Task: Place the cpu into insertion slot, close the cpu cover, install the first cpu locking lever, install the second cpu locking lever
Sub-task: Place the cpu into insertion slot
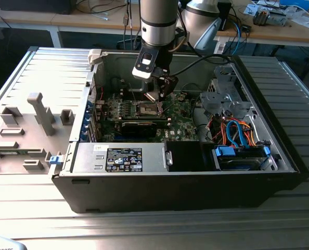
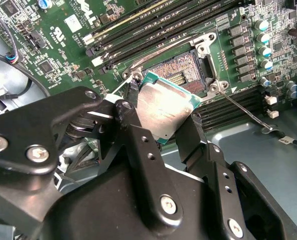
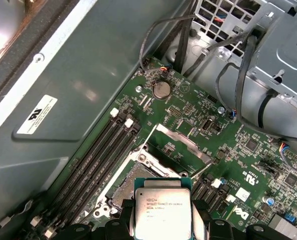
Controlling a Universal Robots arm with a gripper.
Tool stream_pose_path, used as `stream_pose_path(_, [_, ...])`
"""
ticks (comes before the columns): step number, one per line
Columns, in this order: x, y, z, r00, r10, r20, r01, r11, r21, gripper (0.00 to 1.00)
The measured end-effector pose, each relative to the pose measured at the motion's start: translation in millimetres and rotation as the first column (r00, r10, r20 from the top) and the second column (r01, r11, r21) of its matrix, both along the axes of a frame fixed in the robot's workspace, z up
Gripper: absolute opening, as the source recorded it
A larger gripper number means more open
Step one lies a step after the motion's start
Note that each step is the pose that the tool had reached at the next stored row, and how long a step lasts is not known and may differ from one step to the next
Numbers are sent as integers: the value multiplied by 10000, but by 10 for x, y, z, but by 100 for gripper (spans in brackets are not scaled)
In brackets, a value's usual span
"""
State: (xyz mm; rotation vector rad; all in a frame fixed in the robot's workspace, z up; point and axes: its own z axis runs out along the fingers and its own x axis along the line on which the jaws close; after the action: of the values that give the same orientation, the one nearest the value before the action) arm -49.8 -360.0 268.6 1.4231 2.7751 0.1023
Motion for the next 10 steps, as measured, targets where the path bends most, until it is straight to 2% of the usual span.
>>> stream_pose_path(10, [0,0,-6,10000,-86,0,86,10000,0,54])
